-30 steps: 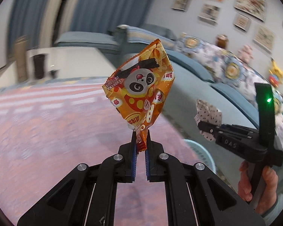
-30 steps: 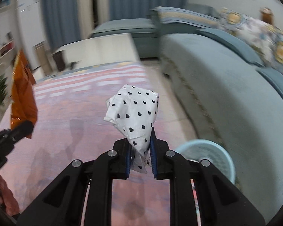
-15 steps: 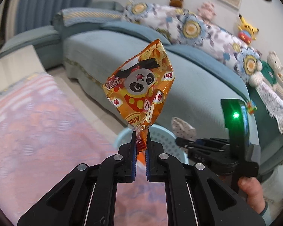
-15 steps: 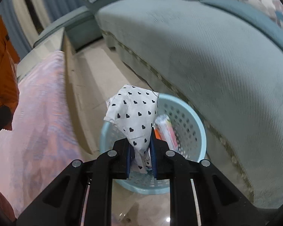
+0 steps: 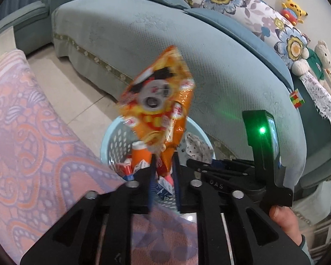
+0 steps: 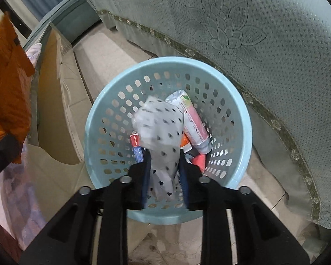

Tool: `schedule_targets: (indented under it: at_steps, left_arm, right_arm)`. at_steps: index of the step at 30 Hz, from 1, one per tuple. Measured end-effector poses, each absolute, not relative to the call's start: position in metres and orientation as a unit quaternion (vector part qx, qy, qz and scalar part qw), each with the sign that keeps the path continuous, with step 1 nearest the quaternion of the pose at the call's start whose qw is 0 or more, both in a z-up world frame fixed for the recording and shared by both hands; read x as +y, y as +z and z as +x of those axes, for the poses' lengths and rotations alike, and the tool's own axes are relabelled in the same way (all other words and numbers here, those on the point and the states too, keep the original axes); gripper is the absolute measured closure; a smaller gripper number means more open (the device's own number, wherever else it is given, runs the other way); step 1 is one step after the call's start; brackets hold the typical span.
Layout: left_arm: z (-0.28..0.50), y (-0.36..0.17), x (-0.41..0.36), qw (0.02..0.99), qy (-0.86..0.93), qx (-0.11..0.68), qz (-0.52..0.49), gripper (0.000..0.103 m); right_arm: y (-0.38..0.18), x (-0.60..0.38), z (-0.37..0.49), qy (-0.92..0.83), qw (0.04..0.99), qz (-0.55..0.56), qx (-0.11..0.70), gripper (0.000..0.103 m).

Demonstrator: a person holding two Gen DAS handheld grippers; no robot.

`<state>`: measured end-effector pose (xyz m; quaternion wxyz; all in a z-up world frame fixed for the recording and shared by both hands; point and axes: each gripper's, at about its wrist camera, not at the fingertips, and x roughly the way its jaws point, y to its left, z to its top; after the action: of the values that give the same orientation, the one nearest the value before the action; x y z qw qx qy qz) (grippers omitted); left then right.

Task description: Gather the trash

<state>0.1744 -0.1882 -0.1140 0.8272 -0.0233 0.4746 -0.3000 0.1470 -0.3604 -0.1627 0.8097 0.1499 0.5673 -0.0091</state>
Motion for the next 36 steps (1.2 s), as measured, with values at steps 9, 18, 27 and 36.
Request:
schedule_targets:
  at_steps: [9,18,27,36]
  left_arm:
    - [0.168,-0.093,-0.177,0.837,-0.312,0.447,-0.042,0.035]
    - [0.138,-0.059,-0.152,0.871,-0.290,0.392,-0.058,0.027]
    - [0.069,0.001,-0.103,0.936,-0.200,0.283,-0.063,0.022]
    - [0.021,0.014,-0.068,0.977,-0.093,0.190,-0.028,0.015]
  right_arm:
    - [-0.154,-0.367,0.142,-0.018,0.826,0.150,0.544,0.051]
    - [-0.085,-0.349,0.117,-0.008,0.882,0.121,0.455,0.051]
    - [0.006,-0.296,0.045,-0.018,0.951,0.053,0.305,0.049]
    - [0.028,-0.250,-0.016,-0.070,0.977,0.022,0.201,0.041]
